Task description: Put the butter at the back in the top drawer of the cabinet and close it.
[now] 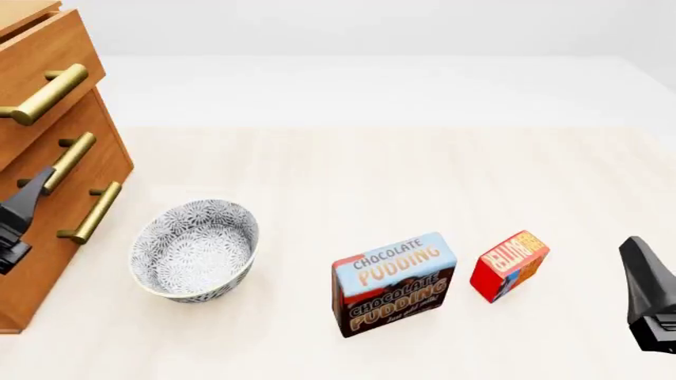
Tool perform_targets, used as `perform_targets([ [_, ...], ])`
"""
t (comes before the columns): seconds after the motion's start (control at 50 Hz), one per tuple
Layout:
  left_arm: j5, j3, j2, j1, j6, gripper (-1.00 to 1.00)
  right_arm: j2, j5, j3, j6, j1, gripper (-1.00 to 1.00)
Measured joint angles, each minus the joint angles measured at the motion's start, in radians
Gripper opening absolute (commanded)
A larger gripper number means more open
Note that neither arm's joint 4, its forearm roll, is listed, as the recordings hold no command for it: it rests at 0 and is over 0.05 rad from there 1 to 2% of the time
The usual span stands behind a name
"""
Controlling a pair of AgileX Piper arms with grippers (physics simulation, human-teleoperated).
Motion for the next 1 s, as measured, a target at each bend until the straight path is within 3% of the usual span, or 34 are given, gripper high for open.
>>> perform_targets([
  [1.0,-0.038,-0.005,0.054,0.099,0.206,1.0,0.0,0.0,0.0,0.0,0.0,1.0],
])
